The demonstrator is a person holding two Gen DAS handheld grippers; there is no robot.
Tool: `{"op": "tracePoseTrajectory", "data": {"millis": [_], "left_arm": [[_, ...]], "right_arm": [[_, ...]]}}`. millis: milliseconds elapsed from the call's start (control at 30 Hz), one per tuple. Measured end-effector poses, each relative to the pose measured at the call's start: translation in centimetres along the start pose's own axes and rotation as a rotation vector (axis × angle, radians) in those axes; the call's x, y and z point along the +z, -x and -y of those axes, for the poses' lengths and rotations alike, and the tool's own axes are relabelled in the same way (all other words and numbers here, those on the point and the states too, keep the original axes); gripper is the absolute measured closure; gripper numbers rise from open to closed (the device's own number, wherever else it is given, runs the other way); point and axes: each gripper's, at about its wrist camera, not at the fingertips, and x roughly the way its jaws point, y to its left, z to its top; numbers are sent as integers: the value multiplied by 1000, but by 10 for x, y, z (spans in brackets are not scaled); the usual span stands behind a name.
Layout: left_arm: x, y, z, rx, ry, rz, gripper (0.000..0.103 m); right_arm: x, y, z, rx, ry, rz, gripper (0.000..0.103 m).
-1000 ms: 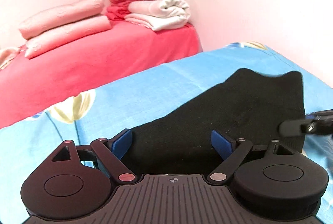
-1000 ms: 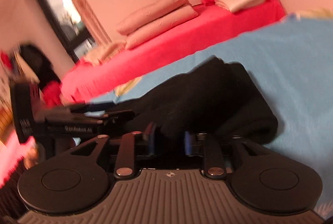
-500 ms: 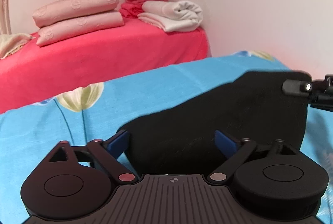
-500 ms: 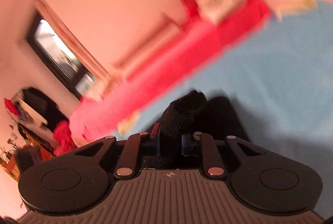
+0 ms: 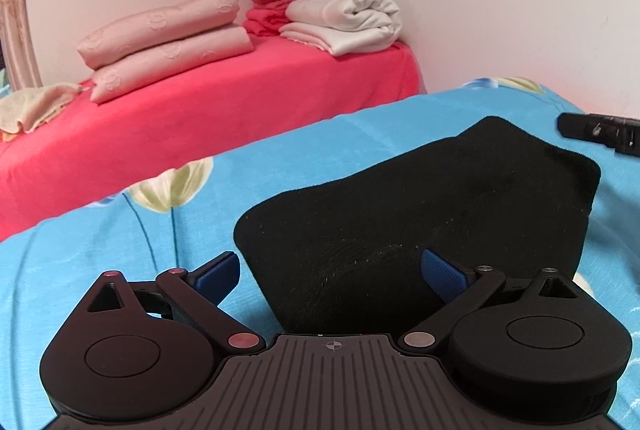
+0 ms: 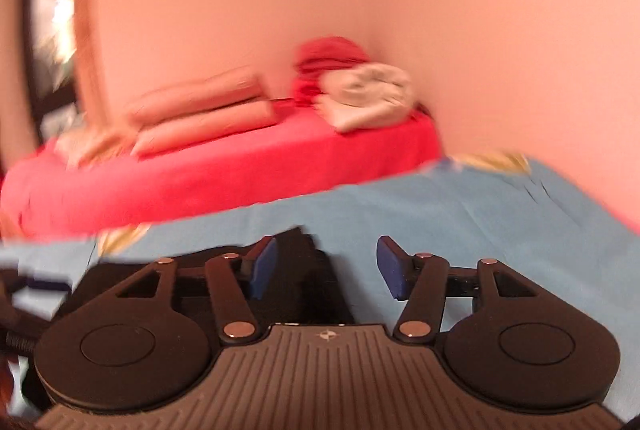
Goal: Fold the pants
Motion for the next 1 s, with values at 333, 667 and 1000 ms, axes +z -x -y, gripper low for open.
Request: {"op": "tracePoseTrajectory", "data": {"millis": [333, 667, 1000], "left_arm": [[1, 23, -8, 37, 0, -16, 0], [-4, 44, -57, -126, 297, -117, 0], [-26, -24, -73, -424, 591, -257, 0]], "right_arm": [[-15, -36, 27, 23, -129, -224, 18], [-11, -38, 63, 213, -375, -338, 12], [-11, -68, 63, 337, -446, -442, 21]]}}
